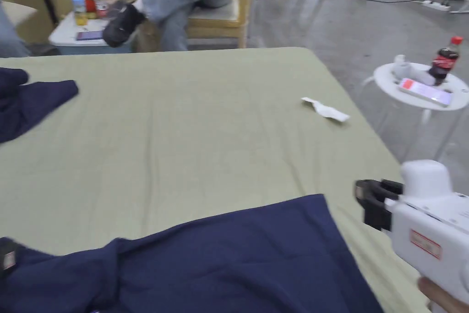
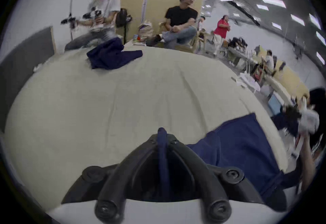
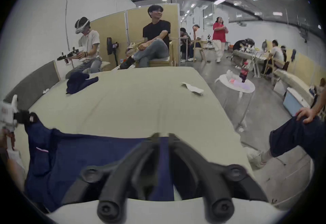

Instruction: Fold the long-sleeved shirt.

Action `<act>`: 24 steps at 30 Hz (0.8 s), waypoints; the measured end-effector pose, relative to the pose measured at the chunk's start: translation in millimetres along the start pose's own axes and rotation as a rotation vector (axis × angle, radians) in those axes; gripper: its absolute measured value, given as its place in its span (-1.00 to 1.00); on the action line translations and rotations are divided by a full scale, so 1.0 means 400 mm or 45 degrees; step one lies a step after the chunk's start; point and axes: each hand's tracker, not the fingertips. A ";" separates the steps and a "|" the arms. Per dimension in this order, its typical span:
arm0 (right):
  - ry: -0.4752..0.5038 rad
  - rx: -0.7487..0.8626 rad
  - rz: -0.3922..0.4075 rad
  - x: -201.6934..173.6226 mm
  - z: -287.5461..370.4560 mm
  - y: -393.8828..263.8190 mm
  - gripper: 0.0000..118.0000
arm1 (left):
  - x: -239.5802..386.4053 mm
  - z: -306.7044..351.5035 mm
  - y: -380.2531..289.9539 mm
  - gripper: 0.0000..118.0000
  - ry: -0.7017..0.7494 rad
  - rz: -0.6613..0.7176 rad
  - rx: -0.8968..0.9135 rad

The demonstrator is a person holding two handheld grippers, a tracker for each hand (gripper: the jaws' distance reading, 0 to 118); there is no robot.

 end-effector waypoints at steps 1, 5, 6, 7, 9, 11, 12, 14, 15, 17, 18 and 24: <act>0.041 -0.068 -0.045 0.026 -0.047 0.010 -0.47 | -0.004 0.008 -0.010 -0.94 -0.008 0.025 0.007; 0.144 -0.317 -0.127 0.070 -0.220 0.000 0.34 | -0.023 -0.014 -0.028 -0.94 -0.044 0.104 0.015; 0.172 -0.361 -0.117 0.067 -0.259 -0.012 0.34 | -0.030 -0.028 -0.024 -0.94 -0.033 0.100 0.004; 0.187 -0.378 -0.103 0.075 -0.307 -0.044 0.34 | -0.037 -0.038 -0.027 -0.94 -0.003 0.096 -0.010; 0.162 -0.412 -0.095 0.070 -0.358 -0.070 0.33 | -0.052 -0.054 -0.032 -0.94 0.016 0.099 -0.037; 0.111 -0.448 -0.076 0.067 -0.392 -0.090 0.25 | -0.074 -0.059 -0.038 -0.94 0.016 0.106 -0.052; 0.102 -0.420 -0.068 0.059 -0.381 -0.097 0.23 | -0.075 -0.062 -0.044 -0.94 0.017 0.105 -0.067; 0.108 -0.383 0.031 0.038 -0.354 -0.093 -0.28 | -0.061 -0.078 -0.044 -0.94 0.021 0.095 -0.089; 0.101 -0.401 0.084 0.015 -0.347 -0.097 -0.61 | -0.059 -0.083 -0.047 -0.94 0.021 0.088 -0.101; 0.080 -0.368 0.181 -0.022 -0.326 -0.113 -0.88 | -0.057 -0.088 -0.051 -0.94 0.039 0.071 -0.104; 0.047 -0.390 0.209 -0.033 -0.326 -0.115 -0.89 | -0.055 -0.099 -0.050 -0.94 0.041 0.078 -0.098; 0.006 -0.146 0.083 -0.004 -0.221 -0.042 -0.90 | -0.062 -0.075 0.002 -0.94 0.011 0.080 -0.073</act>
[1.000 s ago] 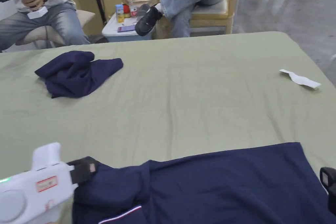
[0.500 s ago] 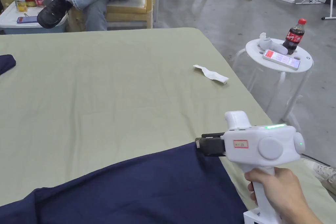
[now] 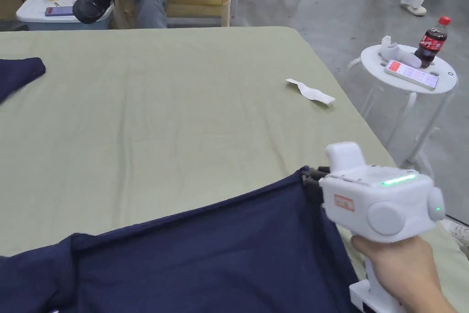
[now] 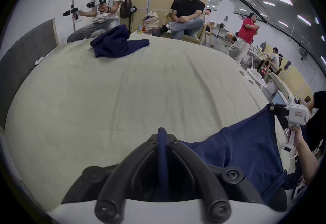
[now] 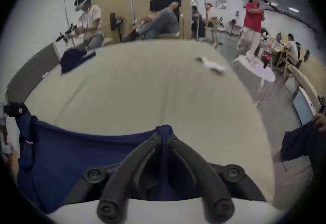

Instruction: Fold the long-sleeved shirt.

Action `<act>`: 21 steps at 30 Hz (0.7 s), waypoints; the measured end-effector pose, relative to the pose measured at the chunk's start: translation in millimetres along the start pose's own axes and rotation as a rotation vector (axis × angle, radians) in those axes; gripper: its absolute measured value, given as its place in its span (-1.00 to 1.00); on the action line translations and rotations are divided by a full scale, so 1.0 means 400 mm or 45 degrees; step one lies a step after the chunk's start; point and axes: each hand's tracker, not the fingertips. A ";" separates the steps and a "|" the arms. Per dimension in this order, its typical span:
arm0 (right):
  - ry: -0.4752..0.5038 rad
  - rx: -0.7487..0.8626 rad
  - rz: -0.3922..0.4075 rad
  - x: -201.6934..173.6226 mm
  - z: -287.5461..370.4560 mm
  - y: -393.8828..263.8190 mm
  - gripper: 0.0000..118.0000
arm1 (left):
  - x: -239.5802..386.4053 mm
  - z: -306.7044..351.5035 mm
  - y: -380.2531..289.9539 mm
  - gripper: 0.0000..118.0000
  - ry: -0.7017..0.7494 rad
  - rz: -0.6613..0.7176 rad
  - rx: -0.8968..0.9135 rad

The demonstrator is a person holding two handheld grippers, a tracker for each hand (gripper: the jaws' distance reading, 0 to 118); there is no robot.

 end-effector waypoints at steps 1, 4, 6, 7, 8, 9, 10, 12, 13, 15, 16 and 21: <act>-0.029 0.050 0.036 -0.001 0.033 0.014 -0.90 | 0.008 0.013 0.015 -0.94 -0.014 -0.017 0.006; -0.078 0.121 0.066 -0.007 0.112 0.047 -0.90 | 0.018 0.067 0.043 -0.94 -0.039 -0.077 0.050; -0.087 0.170 0.065 -0.013 0.164 0.052 -0.89 | 0.022 0.117 0.050 -0.94 -0.053 -0.072 0.117; -0.096 0.202 0.052 -0.017 0.194 0.051 -0.89 | 0.024 0.147 0.046 -0.94 -0.069 -0.066 0.147; -0.098 0.255 0.051 -0.021 0.232 0.044 -0.89 | 0.025 0.181 0.037 -0.94 -0.075 -0.064 0.172; -0.090 0.286 0.035 -0.024 0.268 0.035 -0.89 | 0.025 0.211 0.023 -0.94 -0.075 -0.067 0.193; -0.076 0.293 0.012 -0.027 0.306 0.022 -0.89 | 0.038 0.255 0.000 -0.94 -0.075 -0.063 0.211; -0.071 0.338 0.003 -0.053 0.406 -0.006 -0.89 | 0.035 0.318 -0.054 -0.94 -0.091 -0.055 0.226; -0.077 0.358 0.001 -0.058 0.445 -0.033 -0.89 | 0.034 0.345 -0.084 -0.94 -0.101 -0.048 0.223; -0.073 0.363 -0.013 -0.062 0.513 -0.091 -0.89 | 0.046 0.397 -0.159 -0.94 -0.088 -0.054 0.214; -0.077 0.365 -0.035 -0.065 0.553 -0.129 -0.89 | 0.049 0.420 -0.198 -0.94 -0.076 -0.050 0.211; -0.083 0.298 -0.108 -0.075 0.700 -0.326 -0.89 | 0.090 0.499 -0.391 -0.94 -0.030 -0.045 0.121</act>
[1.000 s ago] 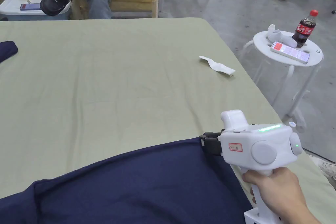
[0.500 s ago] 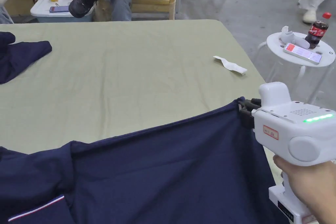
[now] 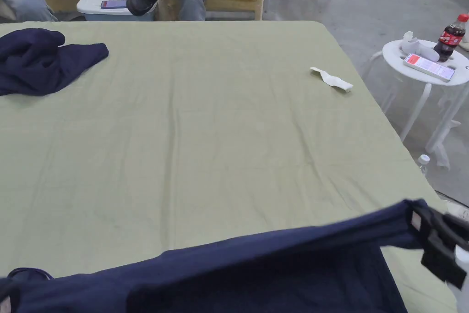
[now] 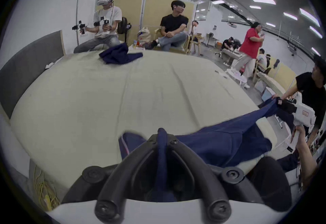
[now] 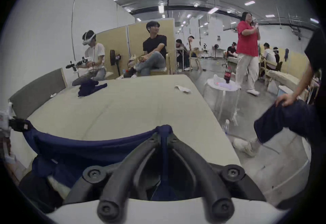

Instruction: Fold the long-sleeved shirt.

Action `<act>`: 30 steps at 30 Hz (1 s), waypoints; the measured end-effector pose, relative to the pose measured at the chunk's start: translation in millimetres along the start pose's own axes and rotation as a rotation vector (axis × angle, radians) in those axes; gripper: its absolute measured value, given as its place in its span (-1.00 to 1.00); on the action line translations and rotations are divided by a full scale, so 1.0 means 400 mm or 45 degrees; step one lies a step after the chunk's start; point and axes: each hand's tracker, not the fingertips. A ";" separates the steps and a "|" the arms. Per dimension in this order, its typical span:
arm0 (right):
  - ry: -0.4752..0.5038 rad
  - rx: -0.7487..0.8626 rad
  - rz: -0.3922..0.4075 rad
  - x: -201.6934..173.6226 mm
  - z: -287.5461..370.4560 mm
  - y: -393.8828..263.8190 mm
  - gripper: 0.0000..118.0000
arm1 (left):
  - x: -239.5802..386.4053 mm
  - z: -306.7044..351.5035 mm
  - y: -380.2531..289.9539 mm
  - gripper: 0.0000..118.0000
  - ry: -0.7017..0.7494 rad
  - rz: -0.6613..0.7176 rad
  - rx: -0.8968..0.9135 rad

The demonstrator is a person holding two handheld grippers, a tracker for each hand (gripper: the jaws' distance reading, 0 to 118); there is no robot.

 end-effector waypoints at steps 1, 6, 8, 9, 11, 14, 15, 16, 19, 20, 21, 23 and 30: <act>-0.008 -0.057 -0.014 0.000 0.023 -0.039 -0.89 | -0.016 -0.004 -0.042 -0.94 0.028 0.001 -0.047; -0.075 -0.324 -0.050 0.010 0.033 -0.211 -0.89 | 0.011 -0.051 -0.178 -0.94 0.095 -0.014 -0.194; -0.092 -0.345 -0.033 0.002 0.042 -0.230 -0.81 | 0.009 -0.035 -0.148 -0.86 0.106 -0.039 -0.172; -0.099 -0.346 -0.035 -0.002 0.052 -0.224 -0.61 | 0.012 -0.023 -0.128 -0.65 0.106 -0.014 -0.138; -0.104 -0.286 -0.057 -0.001 0.083 -0.195 -0.24 | -0.004 -0.006 -0.110 -0.27 0.092 0.043 -0.166; -0.132 -0.091 -0.123 -0.015 0.146 -0.096 0.09 | -0.036 0.051 -0.094 0.17 -0.014 0.204 -0.130; -0.108 -0.020 -0.129 -0.029 0.164 -0.056 0.18 | -0.052 0.079 -0.081 0.17 -0.065 0.280 -0.091; -0.040 0.036 -0.116 -0.049 0.176 -0.018 0.27 | -0.064 0.102 -0.066 0.17 -0.097 0.327 -0.052; 0.097 0.102 -0.078 -0.122 0.175 0.076 0.27 | -0.068 0.157 -0.013 0.17 -0.133 0.372 0.104; 0.143 0.094 -0.064 -0.154 0.166 0.100 0.21 | -0.076 0.167 0.001 0.12 -0.134 0.369 0.122; 0.205 0.094 -0.035 -0.189 0.152 0.119 0.05 | -0.108 0.148 -0.002 -0.07 -0.139 0.365 0.135; 0.250 0.119 -0.003 -0.268 0.117 0.141 -0.71 | -0.118 0.149 0.015 -0.93 -0.098 0.345 0.152; 0.456 -0.110 0.068 -0.500 0.016 0.041 -0.99 | -0.169 0.069 -0.046 -1.00 -0.051 0.293 -0.007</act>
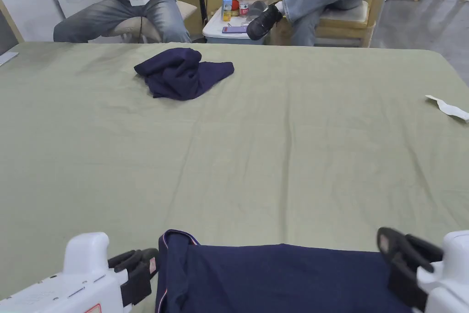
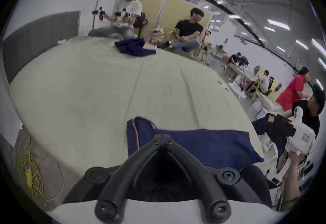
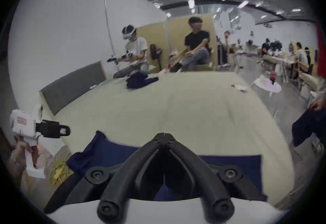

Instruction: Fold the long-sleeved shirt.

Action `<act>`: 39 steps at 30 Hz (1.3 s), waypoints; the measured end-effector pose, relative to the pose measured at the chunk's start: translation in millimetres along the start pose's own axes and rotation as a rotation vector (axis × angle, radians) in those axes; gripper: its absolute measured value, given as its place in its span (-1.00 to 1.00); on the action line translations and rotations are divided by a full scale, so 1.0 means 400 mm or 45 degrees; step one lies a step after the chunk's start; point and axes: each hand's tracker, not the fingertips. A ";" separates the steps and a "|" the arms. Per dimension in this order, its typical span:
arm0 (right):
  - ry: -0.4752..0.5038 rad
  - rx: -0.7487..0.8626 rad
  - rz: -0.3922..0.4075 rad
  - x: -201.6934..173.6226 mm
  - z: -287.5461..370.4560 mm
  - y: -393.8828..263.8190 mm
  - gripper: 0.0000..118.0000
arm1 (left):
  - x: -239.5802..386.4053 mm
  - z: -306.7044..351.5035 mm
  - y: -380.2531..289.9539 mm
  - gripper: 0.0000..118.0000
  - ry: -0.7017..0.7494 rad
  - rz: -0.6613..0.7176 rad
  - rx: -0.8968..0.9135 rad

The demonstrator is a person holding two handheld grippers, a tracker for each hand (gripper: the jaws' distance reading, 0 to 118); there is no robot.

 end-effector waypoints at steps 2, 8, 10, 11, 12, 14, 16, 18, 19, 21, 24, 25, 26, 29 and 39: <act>0.064 -0.046 0.009 -0.033 -0.019 -0.031 -0.99 | -0.033 -0.012 -0.011 -1.00 -0.013 0.026 -0.020; 0.025 -0.125 0.085 -0.019 0.007 -0.049 -0.99 | -0.186 -0.057 0.053 -0.76 -0.167 0.329 -0.033; -0.003 -0.116 0.043 0.007 0.023 -0.042 -0.99 | -0.262 -0.102 0.067 0.35 -0.326 0.496 -0.094; -0.022 -0.106 0.022 0.021 0.031 -0.039 -0.99 | -0.291 -0.135 0.070 0.35 -0.442 0.571 -0.159; -0.031 -0.104 0.008 0.033 0.038 -0.041 -0.99 | -0.313 -0.173 0.068 0.53 -0.513 0.624 -0.227; -0.058 -0.104 -0.004 0.052 0.047 -0.035 -0.99 | -0.359 -0.237 0.041 0.81 -0.615 0.695 -0.348; -0.082 -0.092 -0.019 0.065 0.058 -0.031 -0.99 | -0.381 -0.282 0.002 0.81 -0.637 0.760 -0.460; -0.090 -0.090 -0.038 0.076 0.068 -0.028 -0.99 | -0.399 -0.318 -0.032 0.80 -0.557 0.763 -0.505; -0.091 -0.089 -0.041 0.081 0.073 -0.027 -0.99 | -0.390 -0.319 -0.050 0.79 -0.556 0.766 -0.488; -0.099 -0.090 -0.044 0.077 0.075 -0.025 -0.99 | -0.392 -0.325 -0.054 0.79 -0.845 0.924 -0.355; -0.116 -0.099 -0.037 0.077 0.072 -0.029 -0.99 | -0.410 -0.368 -0.068 0.78 -0.769 0.886 -0.463; -0.112 -0.098 -0.039 0.076 0.071 -0.030 -0.99 | -0.395 -0.373 -0.060 0.79 -0.870 0.847 -0.440; -0.105 -0.098 -0.044 0.073 0.070 -0.031 -0.99 | -0.382 -0.389 -0.062 0.79 -0.903 0.861 -0.480; -0.081 -0.107 -0.041 0.056 0.065 -0.034 -0.99 | -0.313 -0.408 -0.061 0.79 -0.934 0.744 -0.561; -0.043 -0.132 -0.040 0.039 0.057 -0.045 -0.99 | -0.186 -0.438 -0.024 0.58 -0.727 0.434 -0.664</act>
